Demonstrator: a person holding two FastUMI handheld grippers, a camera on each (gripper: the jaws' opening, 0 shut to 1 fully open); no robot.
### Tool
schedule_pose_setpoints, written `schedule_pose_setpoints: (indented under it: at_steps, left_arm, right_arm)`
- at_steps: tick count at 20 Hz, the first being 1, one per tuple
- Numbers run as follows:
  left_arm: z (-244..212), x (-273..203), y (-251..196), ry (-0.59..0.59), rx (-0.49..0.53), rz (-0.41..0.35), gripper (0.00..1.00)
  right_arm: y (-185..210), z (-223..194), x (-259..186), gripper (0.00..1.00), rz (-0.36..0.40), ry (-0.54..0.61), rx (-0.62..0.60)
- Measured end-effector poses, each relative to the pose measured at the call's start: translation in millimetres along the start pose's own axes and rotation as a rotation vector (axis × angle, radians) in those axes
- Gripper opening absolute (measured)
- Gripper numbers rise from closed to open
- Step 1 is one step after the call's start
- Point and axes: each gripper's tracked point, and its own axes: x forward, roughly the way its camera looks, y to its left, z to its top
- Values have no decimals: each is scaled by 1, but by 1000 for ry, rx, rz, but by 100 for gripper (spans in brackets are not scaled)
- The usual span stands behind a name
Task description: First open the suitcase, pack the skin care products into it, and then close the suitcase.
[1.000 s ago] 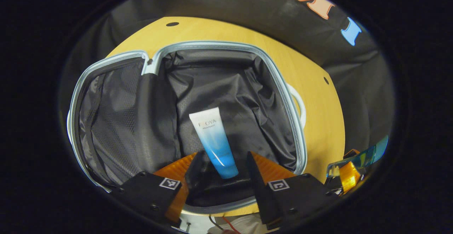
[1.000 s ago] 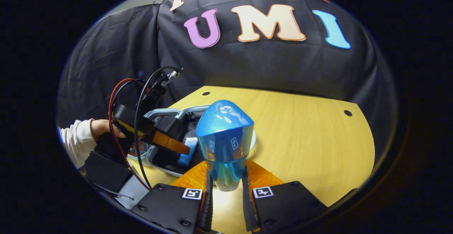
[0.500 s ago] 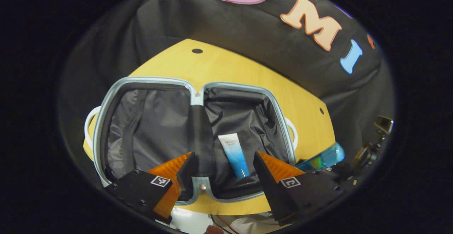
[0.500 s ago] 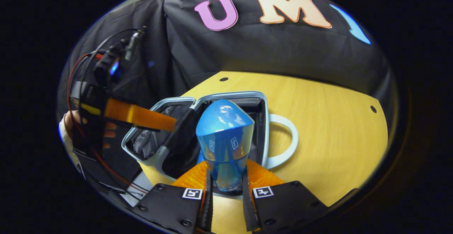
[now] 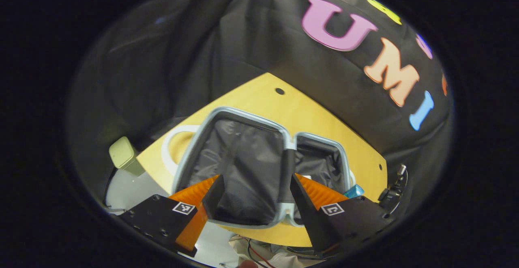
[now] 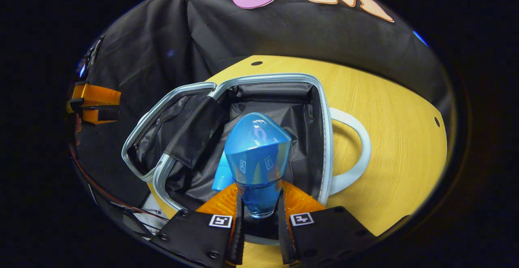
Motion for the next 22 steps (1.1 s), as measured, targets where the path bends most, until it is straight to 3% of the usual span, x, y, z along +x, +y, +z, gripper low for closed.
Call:
schedule_pose_setpoints:
  at_steps: [3,4,5,8,9,11,13,14,16,20,21,22]
  left_arm:
    - [4,-2,45,-26,-74,76,96]
    - [4,-4,60,-31,-94,98,96]
    - [4,-4,72,-34,-111,115,96]
    - [9,3,102,-52,-145,155,96]
    - [11,9,110,-58,-154,161,96]
    - [13,20,128,-59,-169,179,96]
    - [15,33,140,-54,-188,186,96]
    - [17,38,146,-54,-196,187,96]
    - [19,48,159,-43,-204,179,96]
    - [17,74,175,4,-234,179,95]
    - [16,81,174,9,-243,167,94]
    - [15,87,173,14,-253,160,90]
  right_arm:
    - [3,1,0,39,-8,-7,20]
    - [5,4,2,45,-4,-21,32]
    - [3,9,0,43,-11,-35,42]
    - [8,21,-8,73,25,-81,74]
    - [7,28,-14,75,26,-114,76]
    - [3,39,-26,100,13,-173,82]
    - [0,50,-45,94,14,-232,102]
    - [-4,55,-55,98,9,-260,111]
    - [-19,63,-80,98,-16,-320,123]
    - [-66,63,-128,98,-131,-383,104]
    - [-77,63,-141,93,-163,-394,102]
    - [-89,62,-153,98,-192,-406,109]
